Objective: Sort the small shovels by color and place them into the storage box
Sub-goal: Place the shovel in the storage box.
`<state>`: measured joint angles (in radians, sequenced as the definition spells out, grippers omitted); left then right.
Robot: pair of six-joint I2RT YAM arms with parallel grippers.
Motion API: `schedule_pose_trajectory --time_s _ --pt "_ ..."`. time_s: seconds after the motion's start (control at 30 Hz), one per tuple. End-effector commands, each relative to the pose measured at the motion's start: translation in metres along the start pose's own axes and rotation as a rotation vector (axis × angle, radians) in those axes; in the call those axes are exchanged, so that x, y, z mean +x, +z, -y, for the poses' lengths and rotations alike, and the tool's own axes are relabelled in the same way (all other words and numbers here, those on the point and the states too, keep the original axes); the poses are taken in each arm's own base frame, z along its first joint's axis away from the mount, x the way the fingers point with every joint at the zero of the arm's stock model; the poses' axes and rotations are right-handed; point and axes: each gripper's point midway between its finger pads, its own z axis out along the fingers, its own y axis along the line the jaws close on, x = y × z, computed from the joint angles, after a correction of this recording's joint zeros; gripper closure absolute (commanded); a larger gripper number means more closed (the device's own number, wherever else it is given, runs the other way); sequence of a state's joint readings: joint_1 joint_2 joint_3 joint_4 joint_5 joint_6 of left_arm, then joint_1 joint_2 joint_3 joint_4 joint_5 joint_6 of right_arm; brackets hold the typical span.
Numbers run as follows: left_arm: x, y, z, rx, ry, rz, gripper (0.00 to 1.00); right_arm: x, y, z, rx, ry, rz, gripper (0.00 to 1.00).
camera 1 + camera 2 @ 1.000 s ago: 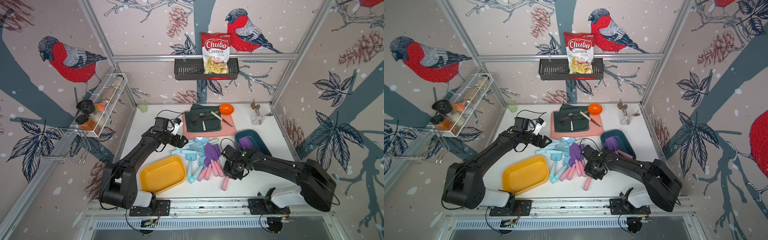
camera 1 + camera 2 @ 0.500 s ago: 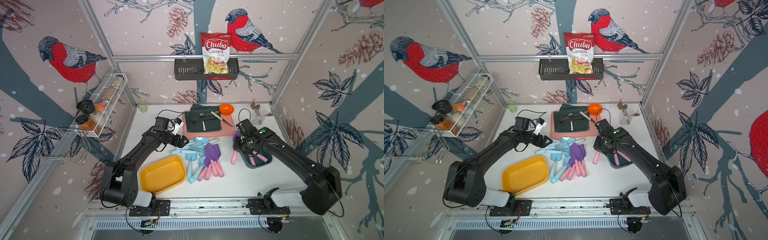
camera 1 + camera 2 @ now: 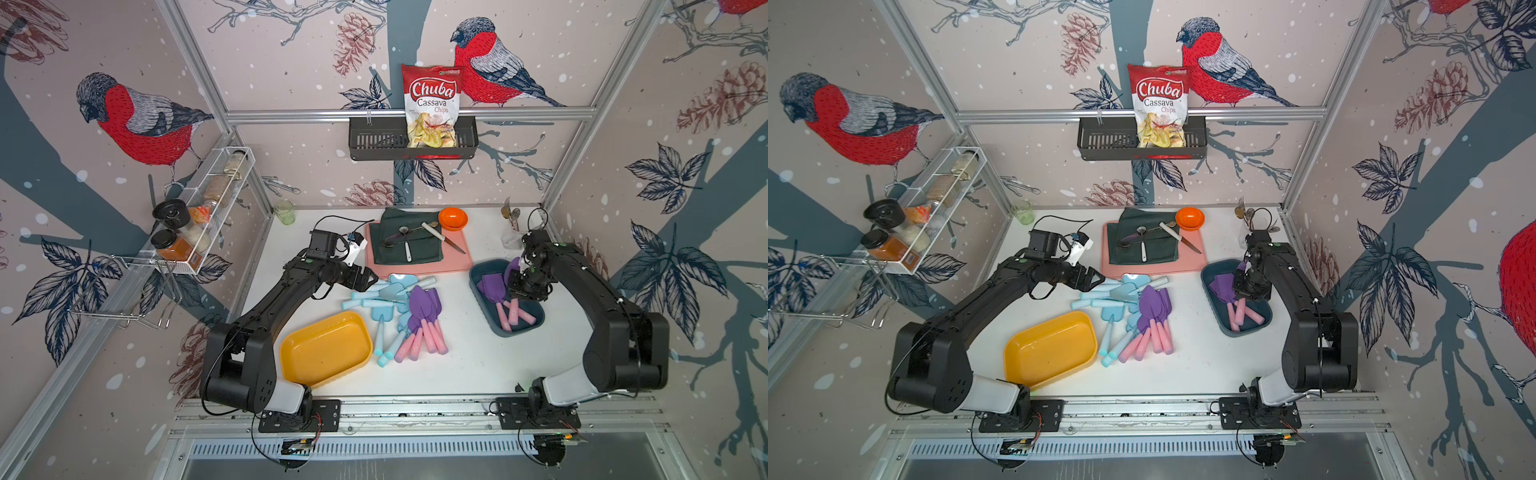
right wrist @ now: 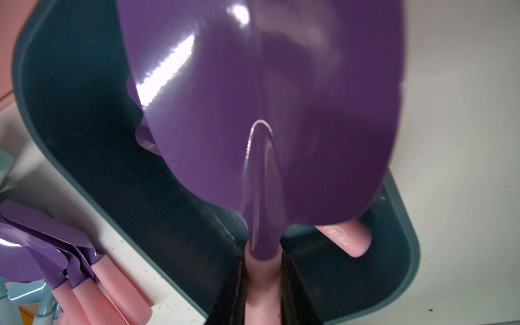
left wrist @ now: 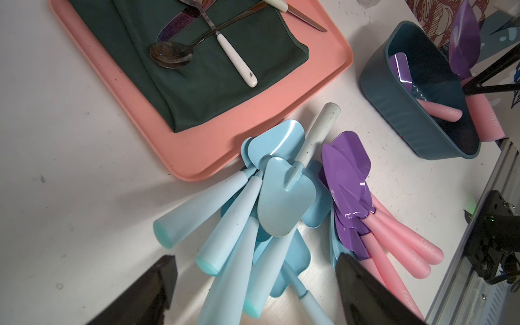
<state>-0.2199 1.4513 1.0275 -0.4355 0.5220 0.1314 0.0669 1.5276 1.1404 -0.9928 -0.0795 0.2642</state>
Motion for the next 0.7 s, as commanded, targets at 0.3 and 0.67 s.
schedule_pose_trajectory --time_s 0.3,0.67 --pt "-0.002 0.002 -0.002 0.007 0.010 -0.007 0.08 0.017 0.042 -0.029 0.066 -0.152 -0.104 0.76" --pt "-0.002 0.004 -0.002 0.010 0.007 -0.009 0.08 0.023 0.038 -0.057 0.039 -0.225 -0.069 0.55"
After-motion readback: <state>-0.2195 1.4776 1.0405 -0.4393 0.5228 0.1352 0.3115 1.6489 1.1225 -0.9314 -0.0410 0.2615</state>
